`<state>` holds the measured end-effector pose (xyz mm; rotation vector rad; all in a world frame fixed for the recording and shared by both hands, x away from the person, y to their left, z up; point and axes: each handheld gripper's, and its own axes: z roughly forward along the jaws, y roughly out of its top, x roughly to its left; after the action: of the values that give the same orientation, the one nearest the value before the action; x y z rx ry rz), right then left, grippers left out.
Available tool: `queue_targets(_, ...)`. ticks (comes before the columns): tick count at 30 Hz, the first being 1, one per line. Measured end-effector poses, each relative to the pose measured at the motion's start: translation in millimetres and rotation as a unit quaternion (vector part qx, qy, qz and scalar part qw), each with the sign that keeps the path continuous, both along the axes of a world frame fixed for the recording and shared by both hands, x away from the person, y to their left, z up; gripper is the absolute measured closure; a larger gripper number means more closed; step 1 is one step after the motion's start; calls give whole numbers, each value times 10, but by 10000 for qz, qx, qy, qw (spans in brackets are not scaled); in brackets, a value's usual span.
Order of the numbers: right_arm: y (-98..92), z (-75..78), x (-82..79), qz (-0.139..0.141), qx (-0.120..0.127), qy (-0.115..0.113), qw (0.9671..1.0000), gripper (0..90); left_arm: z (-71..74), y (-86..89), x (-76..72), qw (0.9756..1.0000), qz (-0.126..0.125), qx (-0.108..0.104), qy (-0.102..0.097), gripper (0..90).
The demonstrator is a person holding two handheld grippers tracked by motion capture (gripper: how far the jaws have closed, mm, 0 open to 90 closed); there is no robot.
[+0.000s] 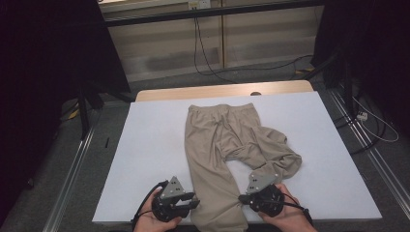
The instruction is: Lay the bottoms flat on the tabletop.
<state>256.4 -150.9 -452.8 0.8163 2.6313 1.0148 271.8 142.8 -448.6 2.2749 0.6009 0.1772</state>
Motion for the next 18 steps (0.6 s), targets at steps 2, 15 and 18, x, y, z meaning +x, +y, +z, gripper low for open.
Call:
queue_targets(2, -20, 21, -15, 3, 59, 0, 10000, 802, -40, -91, -26, 9994, -109, 309, -93, 677)
queue_targets(15, 219, -36, -163, 536, 272, 134, 9981, 870, 28, 92, -138, 9978, 150, 534, 367, 900)
queue_targets(18, 227, -47, -251, 544, 368, 237, 9976, 900, 39, 107, -147, 9975, 193, 532, 424, 900)
